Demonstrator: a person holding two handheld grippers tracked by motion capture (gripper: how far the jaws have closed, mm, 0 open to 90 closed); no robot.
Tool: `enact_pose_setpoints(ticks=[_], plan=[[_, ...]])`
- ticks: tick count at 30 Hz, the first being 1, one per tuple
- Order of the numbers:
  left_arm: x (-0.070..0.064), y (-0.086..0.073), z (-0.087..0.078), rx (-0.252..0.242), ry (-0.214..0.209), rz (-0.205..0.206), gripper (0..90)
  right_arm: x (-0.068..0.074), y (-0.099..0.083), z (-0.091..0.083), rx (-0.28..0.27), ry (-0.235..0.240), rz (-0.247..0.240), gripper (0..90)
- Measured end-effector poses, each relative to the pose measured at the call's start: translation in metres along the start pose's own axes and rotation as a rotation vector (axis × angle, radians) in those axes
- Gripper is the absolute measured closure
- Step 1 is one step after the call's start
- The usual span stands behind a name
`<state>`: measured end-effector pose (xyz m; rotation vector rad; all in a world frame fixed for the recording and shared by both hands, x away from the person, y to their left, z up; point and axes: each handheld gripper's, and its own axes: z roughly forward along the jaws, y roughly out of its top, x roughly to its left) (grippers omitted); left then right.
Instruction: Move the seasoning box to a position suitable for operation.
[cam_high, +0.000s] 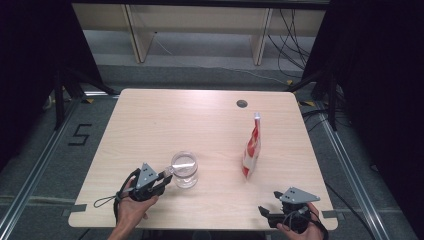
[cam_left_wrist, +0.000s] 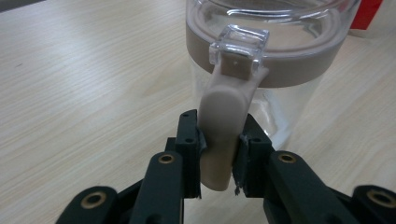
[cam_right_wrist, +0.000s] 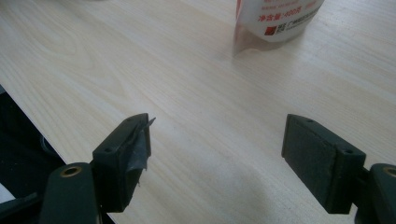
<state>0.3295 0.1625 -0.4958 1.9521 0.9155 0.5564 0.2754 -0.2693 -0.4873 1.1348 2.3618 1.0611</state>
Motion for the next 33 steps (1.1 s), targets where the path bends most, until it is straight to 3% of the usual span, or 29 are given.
enact_pose_setpoints(ticks=[5,6,7,8,10,12,15,16,18,19,20,22,27,30,33], plan=[[-0.006,0.001,0.002,-0.003,-0.032,0.009,73.6,0.0,0.0,0.0,-0.001,0.0,-0.001,24.8],[-0.01,0.0,0.004,-0.013,-0.072,0.009,73.5,0.0,0.0,0.0,0.001,0.0,0.0,24.8],[-0.01,0.0,0.004,-0.013,-0.072,0.009,73.6,0.0,0.0,0.0,0.001,0.0,0.0,24.8],[-0.016,0.001,0.005,-0.014,-0.089,0.036,73.6,0.0,0.0,0.0,-0.001,0.002,0.0,24.9],[-0.022,0.003,0.006,-0.023,-0.107,0.053,73.6,0.0,0.0,0.0,-0.001,-0.001,-0.004,24.9],[-0.024,0.003,0.006,-0.018,-0.109,0.054,73.5,0.0,0.0,0.0,0.0,0.001,-0.002,24.9],[-0.03,0.003,0.008,-0.024,-0.147,0.051,73.5,-0.001,0.0,0.0,-0.01,-0.002,-0.018,24.9],[-0.031,0.003,0.009,-0.024,-0.159,0.068,73.5,-0.001,0.0,0.0,-0.011,-0.001,-0.019,24.9],[-0.034,0.003,0.01,-0.023,-0.186,0.075,73.5,0.003,0.0,0.0,0.005,0.007,0.019,24.8],[-0.034,0.003,0.01,-0.023,-0.186,0.075,73.5,0.003,0.0,0.0,0.005,0.007,0.019,24.8],[-0.034,0.004,0.011,-0.023,-0.182,0.087,73.6,0.0,0.0,0.001,-0.01,0.015,-0.015,24.9],[-0.033,0.004,0.011,-0.027,-0.184,0.103,73.5,0.0,0.0,0.001,-0.012,0.012,-0.016,24.9],[-0.035,0.003,0.013,-0.048,-0.214,0.08,73.4,0.0,0.0,0.001,-0.014,0.012,-0.016,24.9],[-0.035,0.004,0.015,-0.05,-0.241,0.114,73.4,-0.002,-0.002,0.001,-0.01,0.016,-0.009,24.9],[-0.035,0.004,0.016,-0.044,-0.243,0.11,73.1,-0.003,-0.003,0.0,-0.013,0.009,-0.019,24.9]])
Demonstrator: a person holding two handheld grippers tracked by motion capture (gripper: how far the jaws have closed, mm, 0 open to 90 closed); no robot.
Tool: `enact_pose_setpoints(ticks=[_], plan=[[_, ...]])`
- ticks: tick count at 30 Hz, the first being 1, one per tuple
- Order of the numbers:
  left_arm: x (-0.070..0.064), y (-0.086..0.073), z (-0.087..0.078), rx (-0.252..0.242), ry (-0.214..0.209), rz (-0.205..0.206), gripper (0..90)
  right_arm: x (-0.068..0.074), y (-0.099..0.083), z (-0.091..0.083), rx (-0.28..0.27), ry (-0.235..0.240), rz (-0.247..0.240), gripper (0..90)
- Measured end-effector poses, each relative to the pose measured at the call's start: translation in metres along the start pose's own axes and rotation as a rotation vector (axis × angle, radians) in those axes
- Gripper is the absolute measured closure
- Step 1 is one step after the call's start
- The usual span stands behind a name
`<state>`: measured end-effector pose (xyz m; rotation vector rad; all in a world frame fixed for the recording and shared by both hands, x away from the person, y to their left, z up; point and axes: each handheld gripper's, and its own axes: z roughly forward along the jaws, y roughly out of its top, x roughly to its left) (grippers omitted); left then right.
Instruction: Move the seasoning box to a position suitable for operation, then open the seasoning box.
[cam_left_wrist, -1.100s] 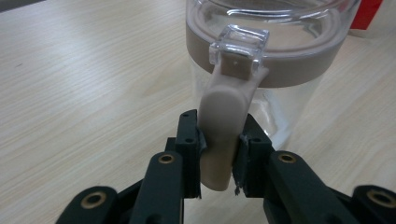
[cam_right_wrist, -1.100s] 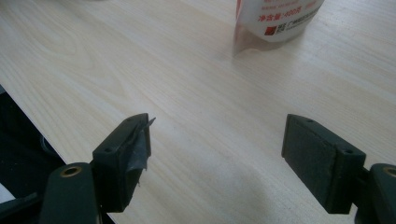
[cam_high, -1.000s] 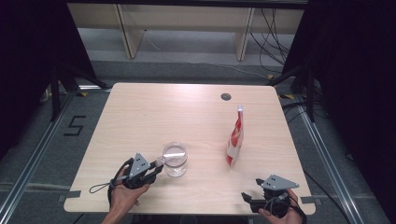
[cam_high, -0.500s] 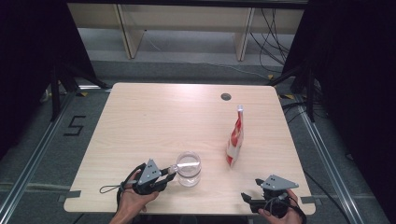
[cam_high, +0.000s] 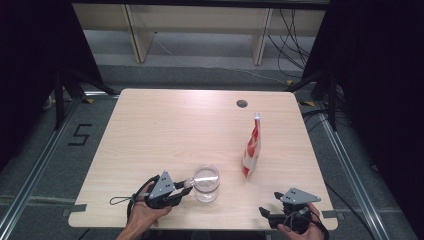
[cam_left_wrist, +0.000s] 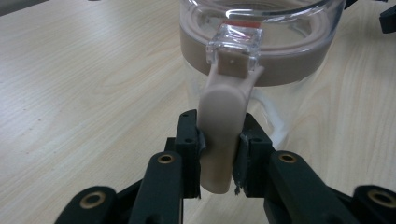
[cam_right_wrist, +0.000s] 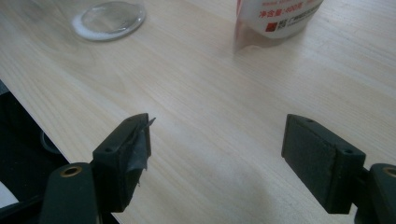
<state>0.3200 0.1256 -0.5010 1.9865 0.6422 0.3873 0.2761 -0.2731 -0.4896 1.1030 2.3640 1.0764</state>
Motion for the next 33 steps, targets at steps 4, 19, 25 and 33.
enact_pose_setpoints(ticks=[4,19,25,33], plan=[[0.002,0.002,0.0,0.027,0.001,0.03,69.0,0.0,-0.002,-0.002,0.01,-0.009,0.033,24.9],[0.005,0.003,-0.008,0.033,0.015,-0.061,51.9,0.002,-0.003,-0.003,0.008,-0.014,0.029,24.9],[0.006,0.006,-0.023,0.007,0.002,-0.117,35.8,0.0,-0.002,-0.002,0.005,-0.015,0.015,24.9],[-0.003,0.026,-0.04,-0.07,-0.025,-0.157,29.1,0.001,-0.002,-0.001,0.003,-0.002,0.012,24.9]])
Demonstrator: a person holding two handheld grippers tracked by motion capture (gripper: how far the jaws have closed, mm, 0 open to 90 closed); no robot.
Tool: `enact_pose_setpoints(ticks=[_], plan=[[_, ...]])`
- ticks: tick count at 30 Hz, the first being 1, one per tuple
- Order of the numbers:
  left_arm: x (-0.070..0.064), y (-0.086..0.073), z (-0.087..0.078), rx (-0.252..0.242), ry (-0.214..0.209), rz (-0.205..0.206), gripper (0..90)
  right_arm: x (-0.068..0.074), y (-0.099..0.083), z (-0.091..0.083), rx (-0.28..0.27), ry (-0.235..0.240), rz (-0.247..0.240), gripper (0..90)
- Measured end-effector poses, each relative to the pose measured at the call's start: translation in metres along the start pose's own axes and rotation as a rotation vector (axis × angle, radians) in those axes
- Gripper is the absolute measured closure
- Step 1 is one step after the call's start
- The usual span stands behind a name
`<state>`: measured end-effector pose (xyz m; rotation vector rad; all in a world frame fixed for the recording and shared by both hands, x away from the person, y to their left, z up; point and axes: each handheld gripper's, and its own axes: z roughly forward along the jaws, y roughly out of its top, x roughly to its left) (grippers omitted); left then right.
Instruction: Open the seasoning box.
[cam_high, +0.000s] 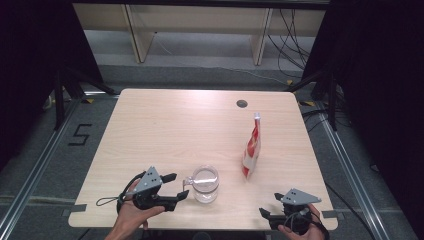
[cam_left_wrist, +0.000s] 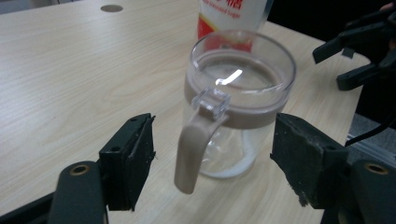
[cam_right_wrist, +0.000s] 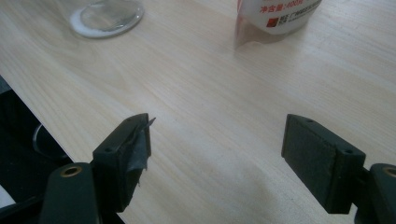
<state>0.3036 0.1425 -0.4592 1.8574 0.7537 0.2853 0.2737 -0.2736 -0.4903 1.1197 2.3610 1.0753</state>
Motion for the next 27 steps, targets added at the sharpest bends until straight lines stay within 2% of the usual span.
enact_pose_setpoints(ticks=[1,3,4,7,8,9,10,11,12,13,14,15,16,17,18,21,22,27], plan=[[0.0,0.0,0.0,0.0,0.0,0.0,29.3,0.0,0.0,0.0,0.0,0.0,0.0,24.9],[-0.002,0.003,-0.001,0.0,-0.003,0.033,29.7,0.0,0.0,-0.001,-0.006,0.001,0.004,24.9],[-0.005,0.004,-0.002,-0.01,-0.012,0.019,32.9,0.001,0.001,0.0,-0.006,0.016,0.019,24.9],[-0.005,0.006,-0.003,-0.007,-0.02,0.024,37.8,0.002,0.001,0.0,-0.009,0.019,0.015,24.9],[-0.006,0.009,-0.002,-0.006,-0.017,0.031,47.1,0.002,0.002,0.001,-0.022,0.034,0.006,25.1],[-0.006,0.009,-0.002,-0.006,-0.017,0.031,52.1,0.002,0.002,0.001,-0.022,0.034,0.006,25.1],[-0.007,0.01,-0.001,-0.014,-0.016,0.023,52.1,0.002,0.002,0.0,-0.02,0.022,0.007,25.2],[-0.007,0.011,-0.001,-0.022,-0.007,0.033,58.9,0.003,0.002,0.0,-0.022,0.02,0.01,25.1],[-0.006,0.013,-0.001,-0.021,-0.005,0.06,63.0,0.005,0.002,-0.001,-0.013,0.024,0.042,25.2],[-0.008,0.014,0.0,-0.028,0.007,0.064,67.1,0.005,0.002,-0.001,-0.017,0.025,0.046,25.2],[-0.009,0.015,0.001,-0.028,0.012,0.062,75.9,0.005,0.003,0.0,-0.02,0.029,0.037,25.5],[-0.009,0.016,0.002,-0.023,0.022,0.086,75.9,0.005,0.003,0.0,-0.02,0.029,0.037,25.5],[-0.008,0.017,0.004,-0.012,0.035,0.107,84.0,0.003,0.003,0.001,-0.024,0.035,0.02,25.6],[-0.008,0.017,0.004,-0.012,0.035,0.107,86.9,0.003,0.003,0.001,-0.024,0.035,0.02,25.6],[-0.006,0.017,0.007,-0.013,0.052,0.104,88.7,0.003,0.003,0.002,-0.016,0.031,0.015,25.6],[-0.003,0.017,0.009,-0.007,0.053,0.098,89.2,0.002,0.004,0.003,-0.024,0.028,0.011,25.7],[-0.002,0.017,0.01,-0.006,0.071,0.08,89.3,0.002,0.004,0.004,-0.03,0.044,0.01,25.8],[0.0,0.017,0.01,-0.012,0.075,0.094,89.3,0.002,0.005,0.003,-0.028,0.032,0.003,25.8]])
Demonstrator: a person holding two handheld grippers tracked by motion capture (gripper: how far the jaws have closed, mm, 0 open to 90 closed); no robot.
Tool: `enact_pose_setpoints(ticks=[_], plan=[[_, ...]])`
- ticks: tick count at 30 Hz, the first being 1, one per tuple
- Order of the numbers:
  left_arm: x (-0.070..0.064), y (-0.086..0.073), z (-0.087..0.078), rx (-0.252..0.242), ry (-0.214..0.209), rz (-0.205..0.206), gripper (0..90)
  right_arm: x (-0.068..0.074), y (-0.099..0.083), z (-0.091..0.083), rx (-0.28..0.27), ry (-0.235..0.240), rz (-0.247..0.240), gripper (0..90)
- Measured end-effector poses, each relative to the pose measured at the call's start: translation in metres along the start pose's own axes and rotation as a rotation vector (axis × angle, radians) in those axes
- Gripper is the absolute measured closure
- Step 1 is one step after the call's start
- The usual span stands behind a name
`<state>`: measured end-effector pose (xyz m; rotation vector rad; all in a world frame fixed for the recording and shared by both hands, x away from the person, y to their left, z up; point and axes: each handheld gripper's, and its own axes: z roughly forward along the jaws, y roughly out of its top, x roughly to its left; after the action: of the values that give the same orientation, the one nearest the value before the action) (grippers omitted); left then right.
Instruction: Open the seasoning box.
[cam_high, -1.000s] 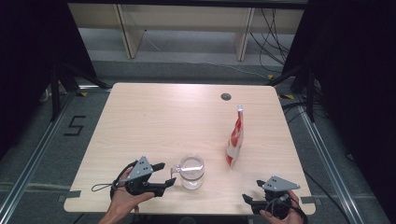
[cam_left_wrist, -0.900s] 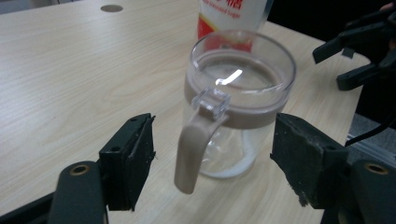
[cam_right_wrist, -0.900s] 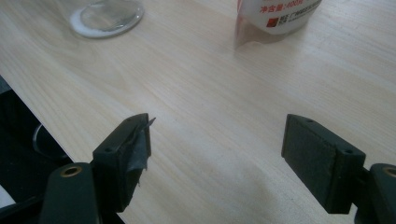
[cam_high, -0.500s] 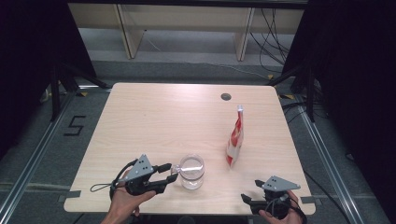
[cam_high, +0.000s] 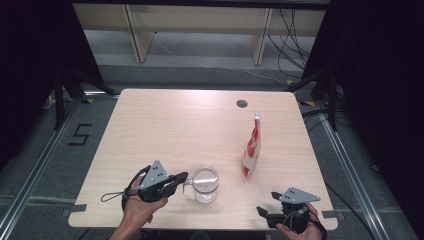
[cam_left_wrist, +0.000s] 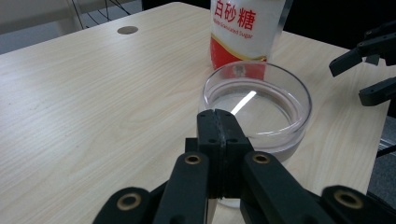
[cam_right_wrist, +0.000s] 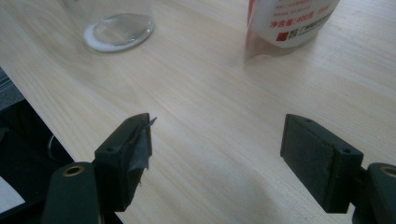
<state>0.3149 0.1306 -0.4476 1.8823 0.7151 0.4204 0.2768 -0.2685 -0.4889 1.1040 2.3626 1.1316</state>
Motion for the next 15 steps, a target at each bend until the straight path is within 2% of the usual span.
enact_pose_setpoints(ticks=[5,7,9,11,12,13,15], plan=[[-0.0002,-0.0005,0.0004,-0.007,0.002,-0.001,89.2,0.0021,0.0007,0.001,0.008,0.015,0.016,26.0],[-0.0014,-0.0007,0.0008,-0.005,-0.003,-0.015,89.2,0.002,0.0015,0.0014,0.001,0.008,0.001,26.2],[-0.002,-0.0007,0.0008,-0.002,0.001,-0.014,89.0,0.0037,0.0019,0.0016,0.002,0.005,0.013,26.6],[-0.0011,0.0002,0.0005,0.006,0.007,0.011,89.0,0.0038,0.005,0.0029,-0.013,0.021,-0.008,31.0],[-0.0011,0.0002,0.0005,0.006,0.007,0.011,89.0,0.0038,0.005,0.0029,-0.013,0.021,-0.008,31.0],[-0.001,0.0,0.001,0.002,0.004,-0.003,89.0,0.0056,0.0066,0.0037,-0.03,0.026,-0.025,34.8],[-0.0011,-0.0002,0.001,0.001,0.005,-0.004,89.0,0.007,0.0071,0.0037,-0.028,0.031,-0.021,36.4]])
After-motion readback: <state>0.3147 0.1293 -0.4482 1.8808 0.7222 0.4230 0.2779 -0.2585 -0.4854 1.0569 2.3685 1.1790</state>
